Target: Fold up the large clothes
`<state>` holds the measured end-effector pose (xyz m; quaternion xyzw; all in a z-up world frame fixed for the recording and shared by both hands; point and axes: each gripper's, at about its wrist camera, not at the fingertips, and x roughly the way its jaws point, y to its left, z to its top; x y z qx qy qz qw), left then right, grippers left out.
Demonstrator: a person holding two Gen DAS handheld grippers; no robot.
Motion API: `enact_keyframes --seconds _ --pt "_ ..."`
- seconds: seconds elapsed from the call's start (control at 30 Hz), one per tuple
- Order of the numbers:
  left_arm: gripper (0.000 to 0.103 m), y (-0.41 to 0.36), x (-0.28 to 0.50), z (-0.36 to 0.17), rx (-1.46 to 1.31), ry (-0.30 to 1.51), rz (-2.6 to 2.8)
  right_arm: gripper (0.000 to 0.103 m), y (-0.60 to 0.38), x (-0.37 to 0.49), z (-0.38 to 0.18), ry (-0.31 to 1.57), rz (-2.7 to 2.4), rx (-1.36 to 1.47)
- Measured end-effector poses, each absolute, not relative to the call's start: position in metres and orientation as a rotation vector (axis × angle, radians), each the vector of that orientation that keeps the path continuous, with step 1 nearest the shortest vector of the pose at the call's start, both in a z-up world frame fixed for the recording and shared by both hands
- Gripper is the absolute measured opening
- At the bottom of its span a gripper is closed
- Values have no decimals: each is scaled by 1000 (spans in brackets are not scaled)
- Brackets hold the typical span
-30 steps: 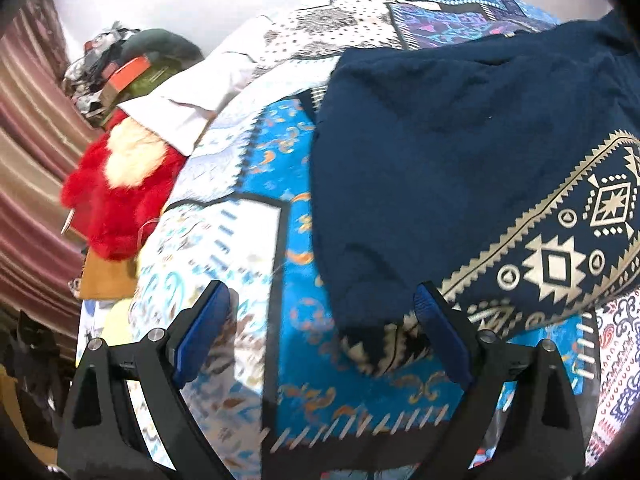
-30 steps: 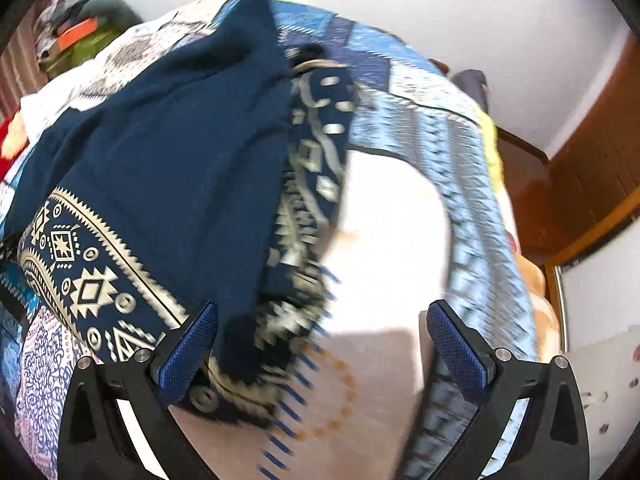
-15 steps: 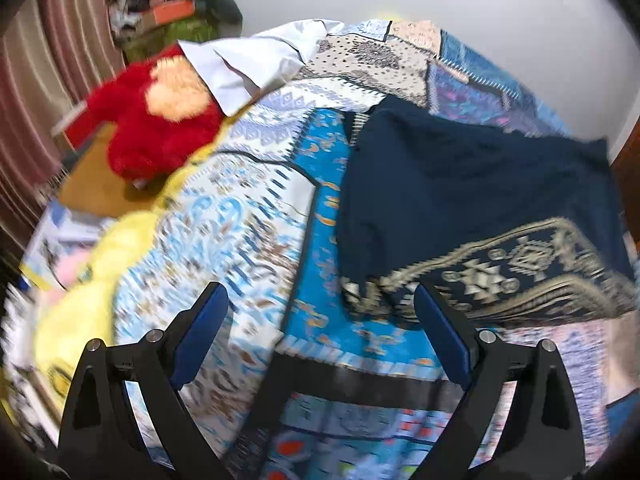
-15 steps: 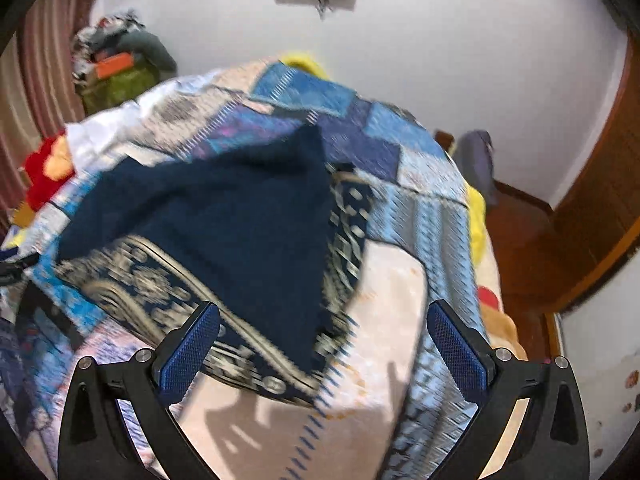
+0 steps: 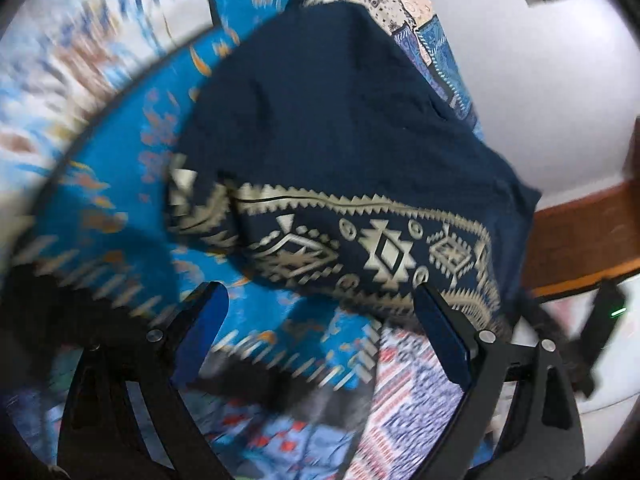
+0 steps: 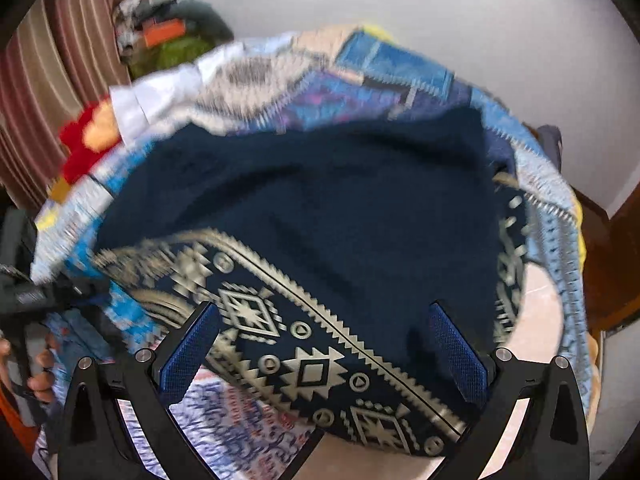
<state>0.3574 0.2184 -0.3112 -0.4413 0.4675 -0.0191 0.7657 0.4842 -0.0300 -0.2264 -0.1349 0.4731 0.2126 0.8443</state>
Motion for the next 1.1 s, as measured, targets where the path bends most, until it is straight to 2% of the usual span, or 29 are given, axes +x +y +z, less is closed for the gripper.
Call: enact_keyframes --seconds 0.1,0.27,0.33,0.37,0.4,0.43,0.47,0.5,0.67,0.87,0.97,1.1 --pt "93 222 370 -326 -1072 983 -56 103 -30 496 -265 1099 435 -326" --pt "87 209 404 -317 -994 948 -16 103 -37 490 -269 1054 476 -310" --pt "76 203 420 -310 -921 941 46 103 -39 490 -268 1059 481 -309" --pt "66 202 425 -306 -895 936 72 103 -40 490 -267 1067 483 -301" --pt "52 201 430 -303 -875 927 95 103 -40 490 -266 1072 483 -296" --pt "43 201 433 -299 -859 919 115 103 -41 492 -263 1083 485 -287" --pt "25 201 436 -293 -828 913 143 103 -41 492 -261 1093 489 -278" --pt "16 200 437 -286 -803 907 159 103 -43 492 -258 1099 494 -272" --pt "8 196 424 -239 -665 813 180 103 -32 491 -225 1059 508 -256" --pt "8 189 388 -189 -557 748 193 103 9 485 -195 963 546 -255" --pt "7 188 366 -183 -502 739 231 103 38 479 -208 1000 589 -265" --pt "7 196 333 -192 -392 761 289 103 79 466 -264 1183 657 -302"
